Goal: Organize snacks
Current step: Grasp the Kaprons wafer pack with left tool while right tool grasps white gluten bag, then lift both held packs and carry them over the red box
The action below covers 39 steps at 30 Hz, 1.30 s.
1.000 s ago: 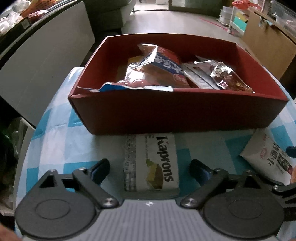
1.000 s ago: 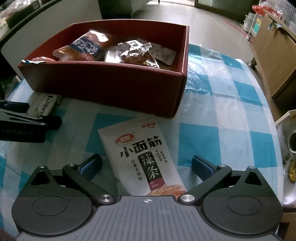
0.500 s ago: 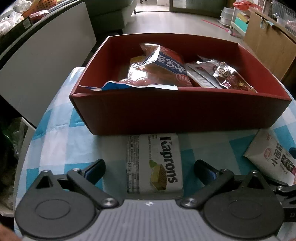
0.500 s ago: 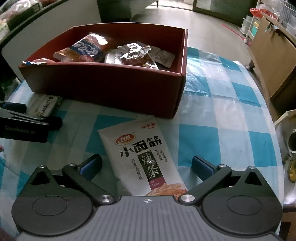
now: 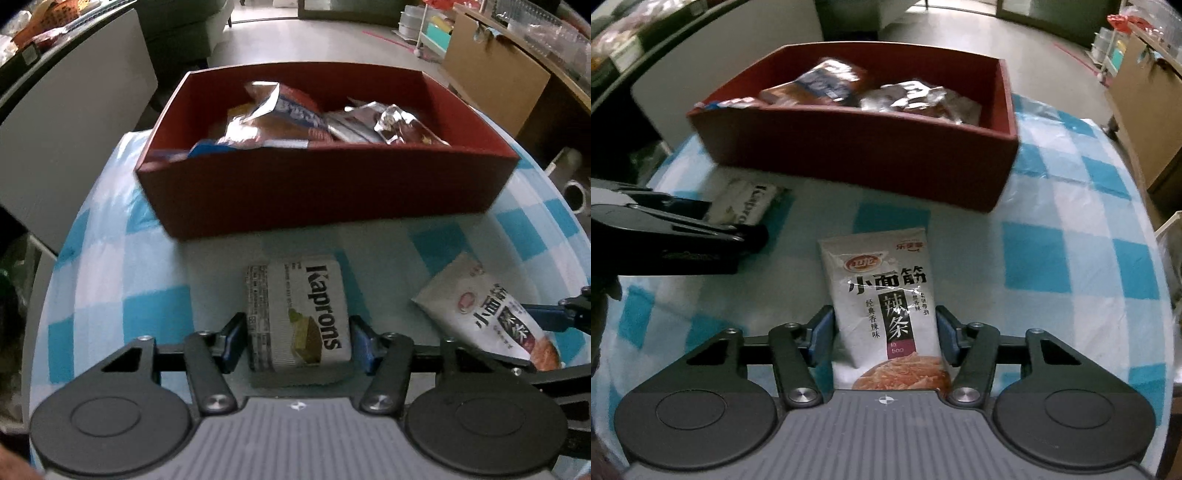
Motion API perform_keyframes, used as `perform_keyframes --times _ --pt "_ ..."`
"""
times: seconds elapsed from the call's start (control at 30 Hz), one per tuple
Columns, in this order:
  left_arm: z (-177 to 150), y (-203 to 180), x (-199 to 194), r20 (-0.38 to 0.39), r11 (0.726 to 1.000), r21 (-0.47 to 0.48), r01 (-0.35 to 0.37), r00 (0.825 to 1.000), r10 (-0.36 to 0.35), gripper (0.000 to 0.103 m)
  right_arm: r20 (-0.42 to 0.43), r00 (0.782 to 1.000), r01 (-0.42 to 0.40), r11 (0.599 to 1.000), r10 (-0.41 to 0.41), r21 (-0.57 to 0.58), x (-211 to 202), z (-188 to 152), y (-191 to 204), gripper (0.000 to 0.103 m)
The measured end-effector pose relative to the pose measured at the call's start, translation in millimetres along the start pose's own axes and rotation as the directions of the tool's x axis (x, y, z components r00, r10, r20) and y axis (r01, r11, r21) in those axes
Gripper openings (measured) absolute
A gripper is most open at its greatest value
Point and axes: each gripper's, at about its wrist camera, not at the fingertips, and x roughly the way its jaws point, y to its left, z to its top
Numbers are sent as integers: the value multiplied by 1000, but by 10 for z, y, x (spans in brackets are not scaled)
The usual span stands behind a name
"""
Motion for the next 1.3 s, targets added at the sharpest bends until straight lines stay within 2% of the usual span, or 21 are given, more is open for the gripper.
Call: perform_keyframes --times 0.27,0.57,0.83,1.3 --pt "-253 138 -222 -16 995 -79 64 998 -65 52 8 999 -47 999 47 25 -115 -101 118 62" --pt "-161 176 -403 42 990 -105 95 995 -91 52 70 994 -94 994 90 61 -250 -48 95 61" --pt "-80 109 -471 88 995 -68 73 994 -66 52 133 986 -114 989 100 99 -321 121 -6 61" --pt "3 33 -611 174 999 -29 26 985 -21 52 192 977 -115 987 92 112 -399 271 -59 62"
